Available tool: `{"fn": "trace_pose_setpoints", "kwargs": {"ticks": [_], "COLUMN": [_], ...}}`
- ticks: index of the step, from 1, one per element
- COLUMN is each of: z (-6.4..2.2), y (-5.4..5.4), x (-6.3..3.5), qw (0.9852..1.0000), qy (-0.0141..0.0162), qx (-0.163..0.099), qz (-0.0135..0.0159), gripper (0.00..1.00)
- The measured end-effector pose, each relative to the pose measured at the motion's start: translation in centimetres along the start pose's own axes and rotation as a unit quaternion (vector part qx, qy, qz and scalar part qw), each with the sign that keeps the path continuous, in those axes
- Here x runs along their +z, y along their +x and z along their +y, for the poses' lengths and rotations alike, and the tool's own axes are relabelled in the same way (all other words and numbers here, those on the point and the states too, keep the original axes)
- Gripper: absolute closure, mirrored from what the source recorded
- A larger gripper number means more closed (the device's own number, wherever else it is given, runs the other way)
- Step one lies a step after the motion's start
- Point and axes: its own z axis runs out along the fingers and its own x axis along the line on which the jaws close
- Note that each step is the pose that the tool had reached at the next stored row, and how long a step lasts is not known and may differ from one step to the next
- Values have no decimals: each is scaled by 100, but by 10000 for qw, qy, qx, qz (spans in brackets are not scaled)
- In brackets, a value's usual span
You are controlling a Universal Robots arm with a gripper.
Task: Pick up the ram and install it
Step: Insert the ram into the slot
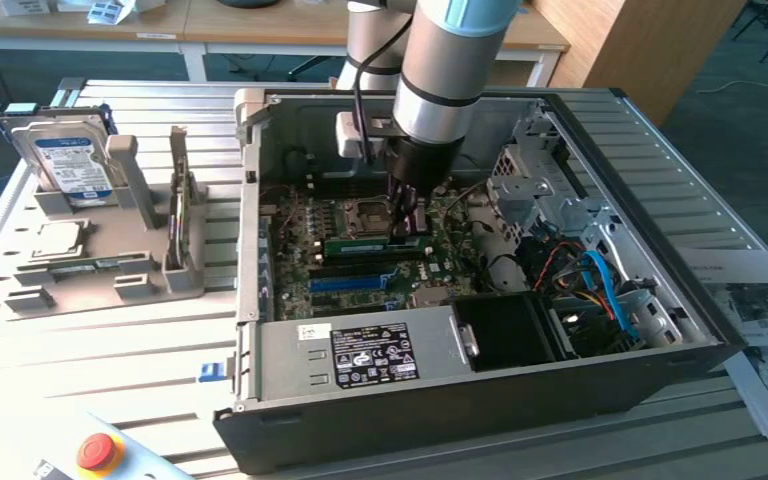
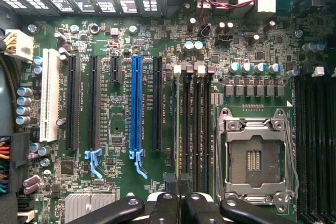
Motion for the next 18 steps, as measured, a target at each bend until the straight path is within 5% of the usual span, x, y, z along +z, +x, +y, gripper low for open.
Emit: {"fn": "trace_pose_setpoints", "kwargs": {"ticks": [18], "z": [-6], "y": [0], "x": [22], "qw": [10000], "qy": [-1], "qx": [-55], "qz": [2], "gripper": [88]}}
